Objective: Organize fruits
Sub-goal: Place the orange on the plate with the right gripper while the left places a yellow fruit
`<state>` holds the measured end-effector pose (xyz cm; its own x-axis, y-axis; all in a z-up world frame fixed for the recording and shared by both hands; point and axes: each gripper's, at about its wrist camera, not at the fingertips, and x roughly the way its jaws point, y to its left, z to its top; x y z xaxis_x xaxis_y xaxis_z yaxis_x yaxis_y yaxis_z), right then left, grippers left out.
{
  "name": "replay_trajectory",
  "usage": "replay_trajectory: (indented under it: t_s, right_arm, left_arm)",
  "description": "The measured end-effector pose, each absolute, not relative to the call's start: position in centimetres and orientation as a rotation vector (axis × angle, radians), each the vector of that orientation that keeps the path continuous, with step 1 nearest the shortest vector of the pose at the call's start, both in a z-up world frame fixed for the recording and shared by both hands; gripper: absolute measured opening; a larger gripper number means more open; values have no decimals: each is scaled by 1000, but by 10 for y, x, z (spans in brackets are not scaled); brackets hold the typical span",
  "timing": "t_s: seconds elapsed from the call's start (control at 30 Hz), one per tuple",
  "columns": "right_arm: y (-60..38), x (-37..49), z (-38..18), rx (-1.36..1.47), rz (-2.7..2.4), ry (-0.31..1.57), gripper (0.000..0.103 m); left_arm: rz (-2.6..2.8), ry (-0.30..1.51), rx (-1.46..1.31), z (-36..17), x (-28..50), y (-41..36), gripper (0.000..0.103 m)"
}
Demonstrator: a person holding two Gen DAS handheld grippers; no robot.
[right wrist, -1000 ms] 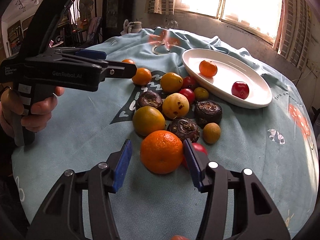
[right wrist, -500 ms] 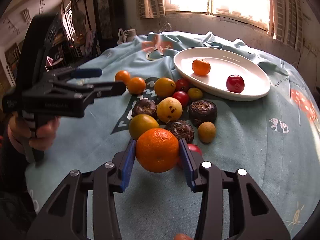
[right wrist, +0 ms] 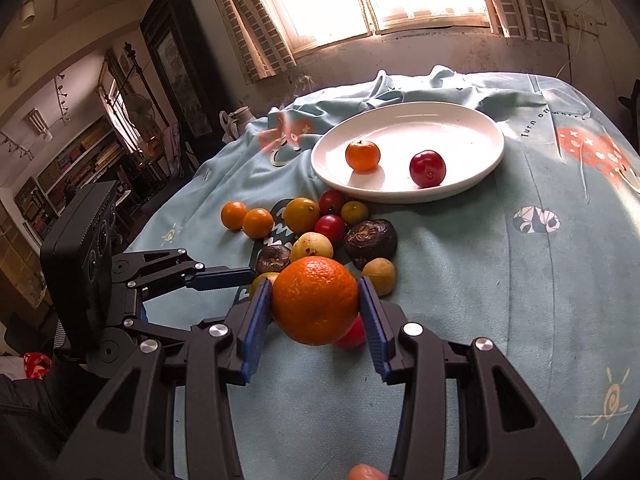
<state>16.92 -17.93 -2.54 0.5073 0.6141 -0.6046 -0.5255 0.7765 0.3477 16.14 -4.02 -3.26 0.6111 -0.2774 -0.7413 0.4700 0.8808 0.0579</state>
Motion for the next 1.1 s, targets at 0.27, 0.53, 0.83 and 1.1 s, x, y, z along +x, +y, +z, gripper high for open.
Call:
replay_trajectory:
  t_s: [0.27,0.53,0.83,1.1]
  right_arm:
    - [-182,168,-26,135,681,779,44]
    - [-186,169,-29,147,666,780,44]
    - [-185,189,-21,175,689,776,44]
    - [-203,292,-6,253,469,642,44]
  left_arm:
    - [-408,809,334,-40,168,-55,41]
    - [-410,805,276,-35,167,-47,41]
    - [-447,789,100,10,198,-20,41]
    - [-278,806,-13,24,324,-3,41]
